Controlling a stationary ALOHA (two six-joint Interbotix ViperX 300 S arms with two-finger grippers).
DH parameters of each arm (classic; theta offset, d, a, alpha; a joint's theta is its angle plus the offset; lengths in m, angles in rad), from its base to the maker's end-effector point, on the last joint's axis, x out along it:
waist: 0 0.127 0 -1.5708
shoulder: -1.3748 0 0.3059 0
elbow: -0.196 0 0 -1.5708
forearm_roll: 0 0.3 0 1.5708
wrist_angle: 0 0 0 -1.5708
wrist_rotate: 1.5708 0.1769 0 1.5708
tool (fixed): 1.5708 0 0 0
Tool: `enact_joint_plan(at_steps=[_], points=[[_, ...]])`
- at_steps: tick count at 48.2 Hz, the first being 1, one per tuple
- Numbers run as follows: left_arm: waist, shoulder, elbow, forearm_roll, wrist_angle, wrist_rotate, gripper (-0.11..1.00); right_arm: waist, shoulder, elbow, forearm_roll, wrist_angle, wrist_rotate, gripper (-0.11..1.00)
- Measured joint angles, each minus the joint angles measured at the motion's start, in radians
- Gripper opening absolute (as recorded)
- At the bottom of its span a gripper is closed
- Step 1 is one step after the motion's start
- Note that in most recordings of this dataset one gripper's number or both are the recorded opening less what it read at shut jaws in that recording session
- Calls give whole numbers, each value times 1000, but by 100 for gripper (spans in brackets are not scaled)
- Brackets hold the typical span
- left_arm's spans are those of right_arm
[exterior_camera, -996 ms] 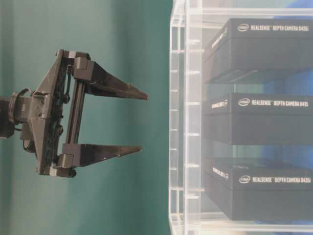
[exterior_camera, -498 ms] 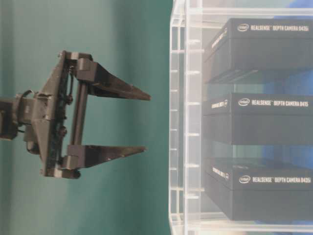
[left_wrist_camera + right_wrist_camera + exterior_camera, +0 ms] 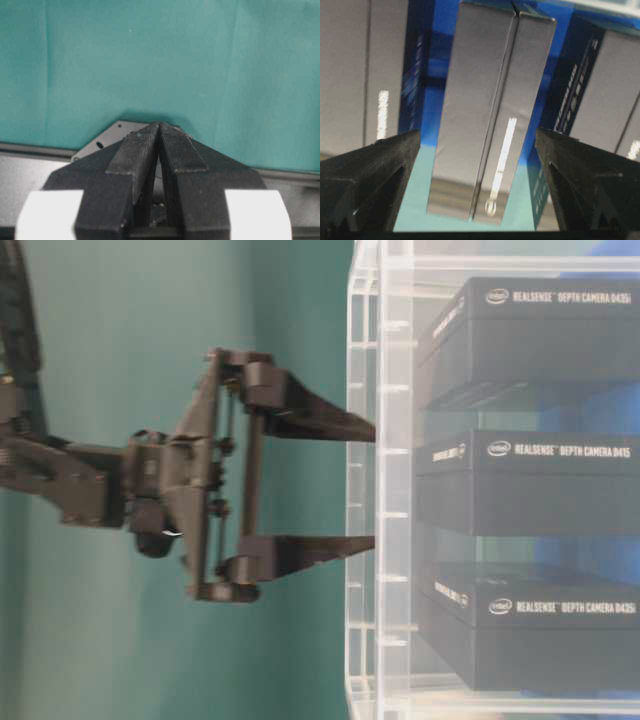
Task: Take the box out of the case with the right arm.
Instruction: 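Close the right gripper on the middle black box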
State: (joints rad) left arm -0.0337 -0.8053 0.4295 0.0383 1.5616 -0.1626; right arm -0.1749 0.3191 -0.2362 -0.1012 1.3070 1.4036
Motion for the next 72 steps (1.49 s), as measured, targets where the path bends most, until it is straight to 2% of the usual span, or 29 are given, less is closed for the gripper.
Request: enact_joint_plan(at_steps=[8,19,34,43,51,56,72], points=[[-2,0,-2,0,2,0,0,-12,2,66,0,-67,3,93],[-2,0,-2,-2,2,0,0,-18,26,92,6,-123,3,93],[0,0,-2,-2,2,0,0,-17,77,98,75,-150,8,93],[0,0,-2,0,2,0,0,-15,78,98,87,-149,43,92],[0,0,-2,-2,2,0,0,-15,78,98,89,-149,46,85],[0,0,-2,0,2,0,0,-15,77,97,89,-144,49,66],[0,2,-2,-2,2,0,0,-14,78,94,89,-110,52,65]])
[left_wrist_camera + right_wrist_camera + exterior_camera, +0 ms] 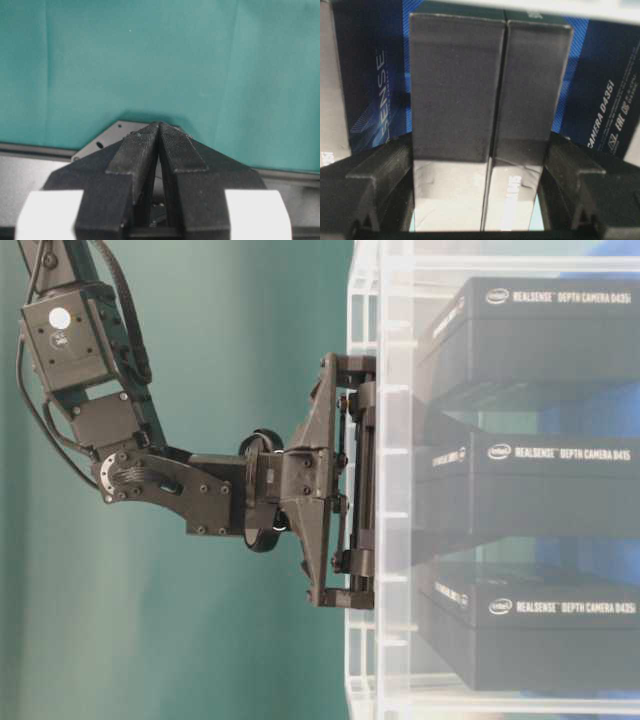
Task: Take the box out of the case with the right arm.
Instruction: 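Close the right gripper on the middle black box, then lift the middle box straight up out of the case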
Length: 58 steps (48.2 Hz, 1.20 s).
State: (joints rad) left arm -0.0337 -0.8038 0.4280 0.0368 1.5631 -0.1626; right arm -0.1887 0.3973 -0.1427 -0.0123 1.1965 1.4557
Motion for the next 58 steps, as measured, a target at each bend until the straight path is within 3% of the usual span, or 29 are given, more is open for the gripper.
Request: enact_joint_plan(at_steps=[9,19,58], points=[[0,0,0,0,0,0,0,0,0,-6,0,15,0,65],[0,0,0,0,0,0,0,-2,-12,-63,0,120,-3,65],[0,-2,0,2,0,0,0,3,-35,-523,-52,560,-3,65]])
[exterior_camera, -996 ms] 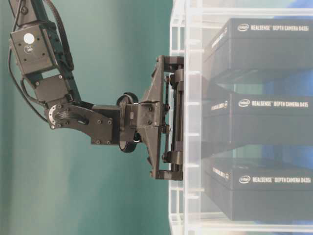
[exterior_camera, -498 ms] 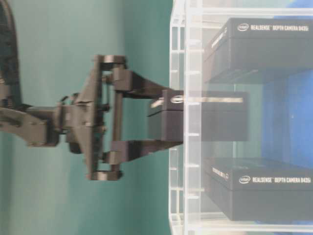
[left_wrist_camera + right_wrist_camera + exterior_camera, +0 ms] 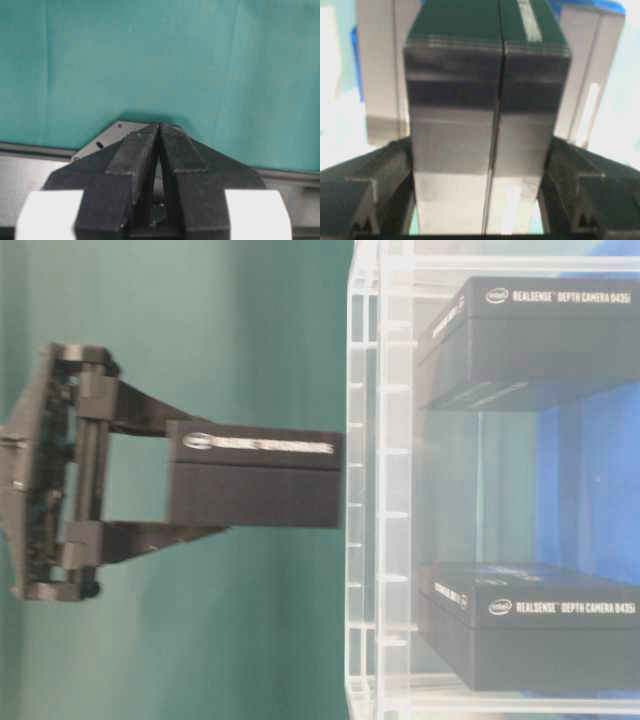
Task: Take the box out of the case with the right arm.
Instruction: 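Lift the middle box straight up out of the case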
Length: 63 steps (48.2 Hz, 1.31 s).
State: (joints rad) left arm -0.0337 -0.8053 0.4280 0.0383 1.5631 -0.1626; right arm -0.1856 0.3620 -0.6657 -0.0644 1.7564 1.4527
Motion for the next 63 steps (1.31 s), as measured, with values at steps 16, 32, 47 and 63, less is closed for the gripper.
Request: enact_joint_plan(at_steps=[16,32,47,63], points=[[0,0,0,0,0,0,0,-3,0,-84,-3,64,2,65],[0,0,0,-2,0,0,0,0,0,-84,-3,66,0,65],[0,0,0,-2,0,0,0,0,0,-84,-3,66,0,65],[0,0,0,-2,0,0,0,5,0,-84,-3,66,2,65]])
